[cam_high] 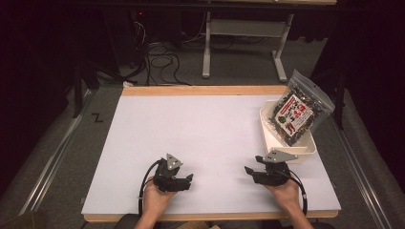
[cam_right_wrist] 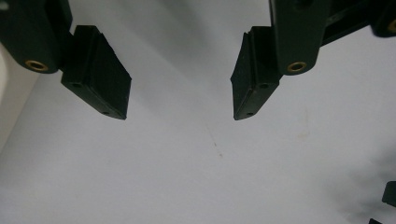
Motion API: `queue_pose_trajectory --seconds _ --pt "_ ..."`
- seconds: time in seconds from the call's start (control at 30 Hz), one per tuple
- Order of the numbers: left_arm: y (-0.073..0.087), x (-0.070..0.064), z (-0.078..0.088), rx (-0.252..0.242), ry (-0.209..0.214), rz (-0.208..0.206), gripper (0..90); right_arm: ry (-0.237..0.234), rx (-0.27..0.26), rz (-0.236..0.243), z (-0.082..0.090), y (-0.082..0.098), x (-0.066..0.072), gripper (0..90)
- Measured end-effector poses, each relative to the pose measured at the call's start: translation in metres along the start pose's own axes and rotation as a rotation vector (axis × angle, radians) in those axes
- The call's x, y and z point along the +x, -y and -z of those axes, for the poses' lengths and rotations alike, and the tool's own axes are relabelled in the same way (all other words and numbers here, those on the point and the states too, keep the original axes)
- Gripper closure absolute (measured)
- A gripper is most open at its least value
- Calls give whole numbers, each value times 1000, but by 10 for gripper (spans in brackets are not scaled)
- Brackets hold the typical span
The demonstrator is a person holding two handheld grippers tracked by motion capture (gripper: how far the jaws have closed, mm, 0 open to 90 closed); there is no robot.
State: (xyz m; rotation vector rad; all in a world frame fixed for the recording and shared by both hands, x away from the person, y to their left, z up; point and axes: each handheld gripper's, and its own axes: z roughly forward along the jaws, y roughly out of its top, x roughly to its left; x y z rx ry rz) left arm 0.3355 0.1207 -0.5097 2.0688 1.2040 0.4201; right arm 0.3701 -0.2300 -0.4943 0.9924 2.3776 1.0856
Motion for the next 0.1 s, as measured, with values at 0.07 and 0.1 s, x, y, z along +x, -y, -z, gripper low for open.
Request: queue_pose_trajectory --seconds 0.07,0.1 --pt "0 1 0 2 -2 2 258 -2 -6 -3 0 0 2 384" --pt "0 1 0 2 -2 2 257 -4 -5 -2 -1 0 2 384"
